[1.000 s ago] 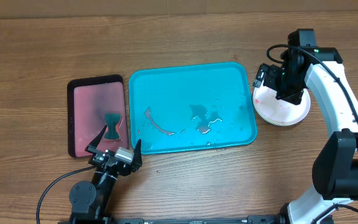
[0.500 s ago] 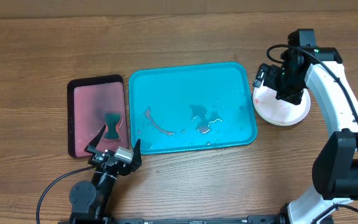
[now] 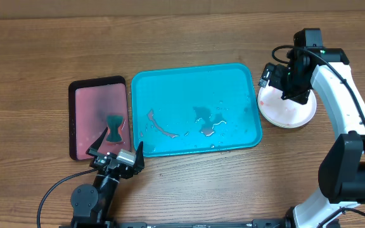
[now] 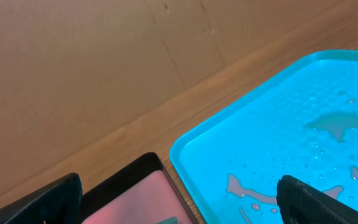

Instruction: Clean dirty plates on tray and stack at the side

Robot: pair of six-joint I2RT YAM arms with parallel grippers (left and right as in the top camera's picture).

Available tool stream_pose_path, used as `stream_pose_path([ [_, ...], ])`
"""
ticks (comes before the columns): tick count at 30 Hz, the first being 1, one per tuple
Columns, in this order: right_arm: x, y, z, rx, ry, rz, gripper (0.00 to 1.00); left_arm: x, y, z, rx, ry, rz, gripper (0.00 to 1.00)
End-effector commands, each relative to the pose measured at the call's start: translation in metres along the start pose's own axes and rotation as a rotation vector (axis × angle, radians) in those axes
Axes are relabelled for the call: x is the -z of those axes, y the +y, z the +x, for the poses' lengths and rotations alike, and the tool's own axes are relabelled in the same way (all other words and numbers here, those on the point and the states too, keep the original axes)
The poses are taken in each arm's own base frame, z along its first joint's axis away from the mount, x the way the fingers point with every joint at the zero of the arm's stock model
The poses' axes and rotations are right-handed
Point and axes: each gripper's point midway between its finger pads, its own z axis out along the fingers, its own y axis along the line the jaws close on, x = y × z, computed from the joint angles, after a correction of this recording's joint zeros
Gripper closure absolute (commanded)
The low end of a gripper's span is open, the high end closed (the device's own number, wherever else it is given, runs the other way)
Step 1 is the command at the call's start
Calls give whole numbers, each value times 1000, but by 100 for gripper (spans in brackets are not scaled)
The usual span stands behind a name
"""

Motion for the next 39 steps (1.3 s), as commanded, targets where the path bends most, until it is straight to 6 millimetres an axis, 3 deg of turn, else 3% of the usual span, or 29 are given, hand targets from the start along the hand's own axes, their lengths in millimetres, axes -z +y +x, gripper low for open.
stream_pose_path([
  [1,34,17,-10,62,-112,-15,0,0,3,1,-23,-1,-18,0],
  [5,79,34,-4,130,-245,5,0,0,3,1,-23,-1,-18,0],
  [11,174,76,-10,291,-667,-70,0,0,3,1,-23,-1,-18,0],
  [14,217,88,2,345,-851,-171,0,0,3,1,-23,-1,-18,0],
  [18,241,81,34,367,-975,-314,0,0,3,1,-23,-1,-18,0],
  [22,234,59,71,446,-1080,-400,0,0,3,1,-23,-1,-18,0],
  [28,190,21,111,476,-1267,-437,0,0,3,1,-23,-1,-18,0],
  [34,146,1,134,475,-1375,-472,0,0,3,1,-23,-1,-18,0],
  [39,130,-5,141,473,-1383,-479,0,0,3,1,-23,-1,-18,0],
])
